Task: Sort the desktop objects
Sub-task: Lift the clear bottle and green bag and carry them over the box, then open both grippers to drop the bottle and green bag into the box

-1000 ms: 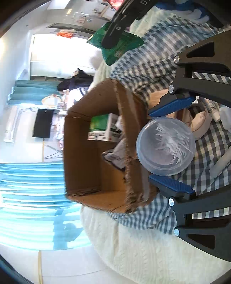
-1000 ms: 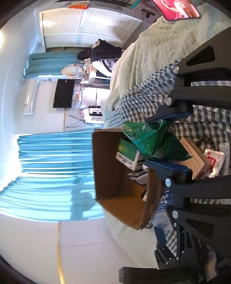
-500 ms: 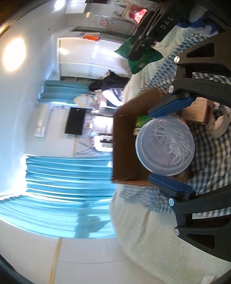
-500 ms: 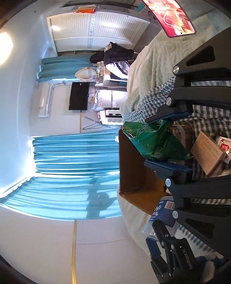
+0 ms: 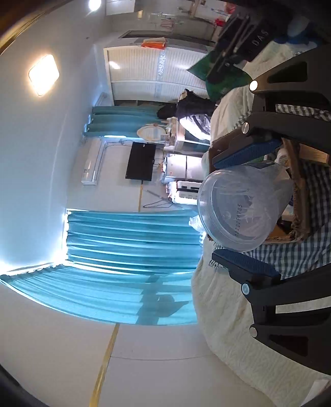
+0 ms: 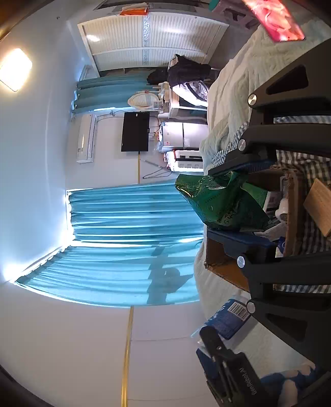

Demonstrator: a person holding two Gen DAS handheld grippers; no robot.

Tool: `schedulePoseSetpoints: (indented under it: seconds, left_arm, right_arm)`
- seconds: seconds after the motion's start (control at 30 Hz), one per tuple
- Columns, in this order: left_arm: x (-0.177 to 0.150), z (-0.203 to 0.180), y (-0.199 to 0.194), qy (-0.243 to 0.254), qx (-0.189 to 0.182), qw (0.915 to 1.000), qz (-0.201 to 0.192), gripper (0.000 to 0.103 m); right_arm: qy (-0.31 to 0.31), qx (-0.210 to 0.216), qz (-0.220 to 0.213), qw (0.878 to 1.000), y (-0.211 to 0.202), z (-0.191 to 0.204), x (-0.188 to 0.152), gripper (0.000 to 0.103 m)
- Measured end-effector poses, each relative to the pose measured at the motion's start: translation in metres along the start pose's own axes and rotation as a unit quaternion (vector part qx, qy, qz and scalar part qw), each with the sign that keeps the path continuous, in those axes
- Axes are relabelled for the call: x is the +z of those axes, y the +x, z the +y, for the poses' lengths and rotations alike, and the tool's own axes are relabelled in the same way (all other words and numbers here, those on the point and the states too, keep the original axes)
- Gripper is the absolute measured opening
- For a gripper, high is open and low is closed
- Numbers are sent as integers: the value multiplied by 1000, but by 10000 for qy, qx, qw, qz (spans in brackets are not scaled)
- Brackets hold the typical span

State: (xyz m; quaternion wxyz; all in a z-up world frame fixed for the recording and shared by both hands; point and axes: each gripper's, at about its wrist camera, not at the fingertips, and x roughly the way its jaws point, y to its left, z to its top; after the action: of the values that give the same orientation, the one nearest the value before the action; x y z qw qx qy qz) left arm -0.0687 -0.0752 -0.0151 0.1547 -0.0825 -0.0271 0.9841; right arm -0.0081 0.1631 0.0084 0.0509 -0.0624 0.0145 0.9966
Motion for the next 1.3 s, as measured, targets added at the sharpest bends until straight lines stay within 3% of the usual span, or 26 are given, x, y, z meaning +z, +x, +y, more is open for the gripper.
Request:
schedulePoseSetpoints:
  seconds: [0.37,0.63,0.9,1.3]
  left_arm:
    - [-4,8,66,-26,345,9991,232,67]
    - [-13,-5,115,100,186,9980,599,67]
    - [-32,-7,148,198,357,9955,856,67]
    - [-76,-16,185,404,378,9903,1273,67]
  right_arm:
    - [-75,414,145,9990,67,-6,5,40]
    - [-114,583,360,9976,94,-32,-2,40]
    - [-100,878,628,9941,126,-44,-23,41]
    - [0,988,1096,9890,173,-44,-66,41]
